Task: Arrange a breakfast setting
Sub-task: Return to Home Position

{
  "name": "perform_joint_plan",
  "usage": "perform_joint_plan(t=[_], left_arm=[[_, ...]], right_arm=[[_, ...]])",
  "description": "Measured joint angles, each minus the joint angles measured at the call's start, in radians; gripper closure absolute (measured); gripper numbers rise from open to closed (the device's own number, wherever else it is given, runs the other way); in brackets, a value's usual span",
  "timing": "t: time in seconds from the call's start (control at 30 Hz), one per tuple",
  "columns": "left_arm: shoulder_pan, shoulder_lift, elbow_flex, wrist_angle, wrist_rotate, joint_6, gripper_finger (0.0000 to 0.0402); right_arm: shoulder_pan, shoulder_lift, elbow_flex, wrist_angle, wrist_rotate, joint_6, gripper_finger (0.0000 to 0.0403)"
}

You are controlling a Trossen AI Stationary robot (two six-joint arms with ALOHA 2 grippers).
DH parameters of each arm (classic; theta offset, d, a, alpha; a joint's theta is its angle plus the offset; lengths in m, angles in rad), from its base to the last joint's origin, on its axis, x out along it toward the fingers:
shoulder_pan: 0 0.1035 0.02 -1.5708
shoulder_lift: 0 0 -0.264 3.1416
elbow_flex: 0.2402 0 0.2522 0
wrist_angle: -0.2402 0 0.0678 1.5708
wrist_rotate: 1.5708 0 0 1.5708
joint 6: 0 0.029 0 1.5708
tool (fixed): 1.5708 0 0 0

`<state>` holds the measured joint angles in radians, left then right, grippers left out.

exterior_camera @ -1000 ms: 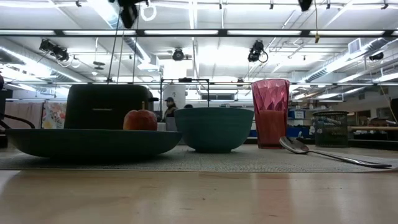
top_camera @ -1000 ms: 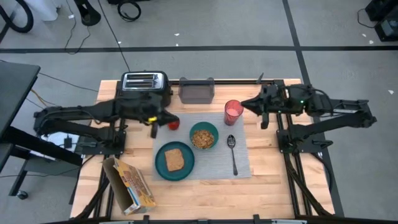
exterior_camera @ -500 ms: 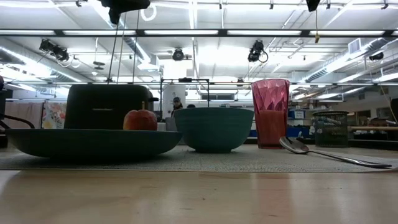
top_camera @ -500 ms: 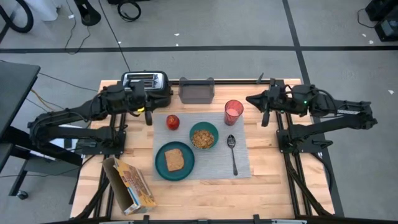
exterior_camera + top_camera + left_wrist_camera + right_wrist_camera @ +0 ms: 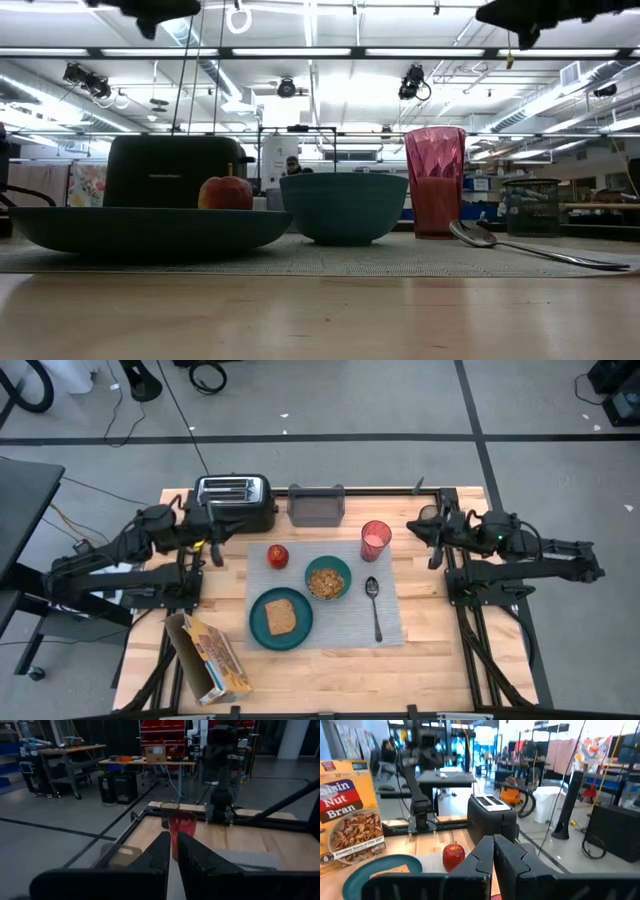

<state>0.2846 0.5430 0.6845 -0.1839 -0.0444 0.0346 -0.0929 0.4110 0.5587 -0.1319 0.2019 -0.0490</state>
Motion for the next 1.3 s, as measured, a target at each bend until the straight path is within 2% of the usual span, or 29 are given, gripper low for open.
perform_joint_plan(t=[0.17, 0.3, 0.53, 0.67, 0.77, 0.8, 0.9, 1.0, 1.17, 1.3], left_arm=[[0.0, -0.158, -0.132, 0.018, 0.0, 0.014, 0.0361], [0.0, -0.297, -0.214, 0.044, 0.0, 0.077, 0.0361], [0.0, -0.543, -0.371, 0.047, 0.032, 0.031, 0.0361], [0.0, -0.525, -0.387, 0.045, 0.09, 0.024, 0.0361], [-0.001, -0.541, -0.388, -0.029, 0.145, -0.001, 0.0361], [-0.001, -0.541, -0.388, -0.033, 0.161, -0.002, 0.0361], [-0.001, -0.541, -0.388, -0.023, 0.198, 0.002, 0.0361], [-0.002, -0.541, -0.422, 0.008, 0.207, -0.018, 0.0361], [-0.003, -0.541, -0.552, 0.204, 0.207, -0.055, 0.0361], [-0.003, -0.541, -0.664, 0.384, 0.203, -0.077, 0.0361]], right_arm=[[-0.032, -0.108, -0.144, 0.139, -0.116, -0.003, 0.0383], [-0.076, -0.131, -0.269, 0.281, -0.192, 0.081, 0.0381], [-0.183, -0.15, -0.426, 0.452, -0.231, 0.14, 0.038], [-0.207, -0.181, -0.439, 0.379, -0.256, 0.137, 0.038], [-0.192, -0.198, -0.439, 0.356, -0.369, 0.088, 0.038], [-0.179, -0.198, -0.437, 0.355, -0.365, 0.094, 0.038], [-0.126, -0.195, -0.438, 0.317, -0.263, 0.088, 0.038], [-0.059, -0.199, -0.438, 0.323, -0.272, 0.079, 0.038], [0.052, -0.205, -0.479, 0.319, -0.255, 0.144, 0.038], [0.07, -0.27, -0.527, 0.308, -0.214, 0.126, 0.0381]])
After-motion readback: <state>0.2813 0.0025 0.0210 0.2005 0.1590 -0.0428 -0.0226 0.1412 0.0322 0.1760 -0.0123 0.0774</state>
